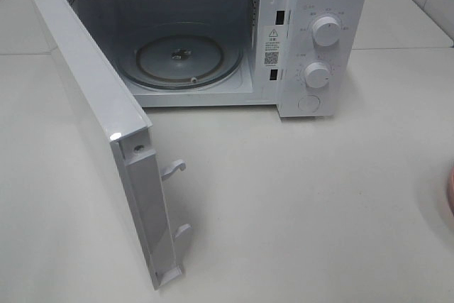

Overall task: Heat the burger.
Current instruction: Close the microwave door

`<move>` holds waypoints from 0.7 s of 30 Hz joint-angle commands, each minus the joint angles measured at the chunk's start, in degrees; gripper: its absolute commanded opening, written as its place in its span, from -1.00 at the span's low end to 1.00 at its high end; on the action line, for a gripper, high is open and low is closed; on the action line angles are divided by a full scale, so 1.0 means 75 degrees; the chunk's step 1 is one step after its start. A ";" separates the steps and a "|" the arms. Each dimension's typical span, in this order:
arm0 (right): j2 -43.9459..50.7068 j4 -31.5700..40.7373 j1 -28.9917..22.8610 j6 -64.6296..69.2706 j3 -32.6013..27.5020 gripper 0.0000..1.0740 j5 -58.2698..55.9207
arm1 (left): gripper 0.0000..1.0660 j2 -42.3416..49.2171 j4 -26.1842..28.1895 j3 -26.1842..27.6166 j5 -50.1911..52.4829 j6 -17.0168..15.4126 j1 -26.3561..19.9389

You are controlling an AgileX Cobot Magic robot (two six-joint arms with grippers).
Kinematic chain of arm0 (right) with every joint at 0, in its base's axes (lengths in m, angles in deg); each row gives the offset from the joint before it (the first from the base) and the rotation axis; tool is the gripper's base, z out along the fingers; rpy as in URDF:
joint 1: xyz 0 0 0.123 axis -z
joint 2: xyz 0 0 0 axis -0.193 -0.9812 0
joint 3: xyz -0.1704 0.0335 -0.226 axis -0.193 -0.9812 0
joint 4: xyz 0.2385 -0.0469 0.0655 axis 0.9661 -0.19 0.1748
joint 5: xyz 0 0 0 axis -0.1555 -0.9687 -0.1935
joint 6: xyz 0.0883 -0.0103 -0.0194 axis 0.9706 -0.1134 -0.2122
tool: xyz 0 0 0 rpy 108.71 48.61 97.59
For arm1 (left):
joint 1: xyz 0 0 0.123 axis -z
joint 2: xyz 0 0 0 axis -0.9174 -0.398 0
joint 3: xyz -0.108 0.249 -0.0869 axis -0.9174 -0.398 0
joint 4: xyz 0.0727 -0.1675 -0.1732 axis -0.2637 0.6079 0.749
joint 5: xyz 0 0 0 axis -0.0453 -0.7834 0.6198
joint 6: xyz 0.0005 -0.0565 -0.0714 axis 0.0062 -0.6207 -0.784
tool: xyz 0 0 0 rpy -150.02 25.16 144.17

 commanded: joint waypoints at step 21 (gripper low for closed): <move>0.0229 -0.0008 0.0053 -0.0015 -0.0008 0.41 0.0122 | 0.27 -0.0856 -0.0390 0.0214 0.2101 -0.0267 -0.0015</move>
